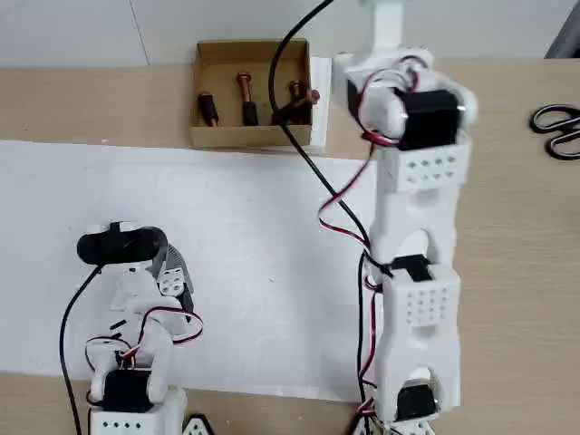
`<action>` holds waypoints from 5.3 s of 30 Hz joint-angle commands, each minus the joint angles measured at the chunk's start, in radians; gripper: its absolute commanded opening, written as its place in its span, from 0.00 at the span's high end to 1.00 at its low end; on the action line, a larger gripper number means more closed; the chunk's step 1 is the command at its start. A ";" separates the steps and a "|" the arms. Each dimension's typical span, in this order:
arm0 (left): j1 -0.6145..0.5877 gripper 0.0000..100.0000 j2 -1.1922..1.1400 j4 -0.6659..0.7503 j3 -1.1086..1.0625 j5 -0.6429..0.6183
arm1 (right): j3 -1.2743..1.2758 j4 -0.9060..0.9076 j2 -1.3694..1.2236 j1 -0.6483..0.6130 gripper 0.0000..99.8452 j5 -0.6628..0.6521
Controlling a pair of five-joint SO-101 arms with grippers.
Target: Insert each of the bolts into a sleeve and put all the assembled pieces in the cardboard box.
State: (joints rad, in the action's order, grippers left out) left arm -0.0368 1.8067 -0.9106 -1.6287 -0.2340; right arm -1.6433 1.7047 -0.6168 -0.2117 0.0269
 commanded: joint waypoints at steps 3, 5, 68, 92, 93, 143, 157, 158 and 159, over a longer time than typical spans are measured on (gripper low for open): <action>0.006 0.99 0.011 0.002 0.047 0.055 | -0.015 0.008 0.208 0.019 1.00 -0.084; 0.006 0.99 0.011 0.002 0.047 0.061 | 0.064 0.007 0.274 0.019 1.00 -0.092; 0.005 0.99 0.011 0.029 -0.053 0.060 | 3.326 -0.800 2.431 0.255 1.00 -0.146; -0.002 0.99 0.011 0.025 -0.053 0.054 | 3.326 -0.782 2.431 0.263 1.00 -0.153; -0.002 0.99 0.011 0.025 -0.053 0.055 | 3.326 -0.782 2.431 0.263 1.00 -0.153; -0.002 0.99 0.011 0.025 -0.053 0.055 | 3.326 -0.782 2.431 0.263 1.00 -0.153; -0.002 0.99 0.011 0.025 -0.053 0.055 | 3.326 -0.782 2.431 0.263 1.00 -0.153; -0.002 0.99 0.011 0.025 -0.053 0.055 | 3.326 -0.782 2.431 0.263 1.00 -0.153; -0.002 0.99 0.011 0.025 -0.053 0.055 | 3.326 -0.782 2.431 0.263 1.00 -0.153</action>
State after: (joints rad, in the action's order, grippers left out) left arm -0.0368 1.8067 -0.9106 -1.6870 -0.1788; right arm 1.6694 0.9191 1.7998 0.0506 -0.1235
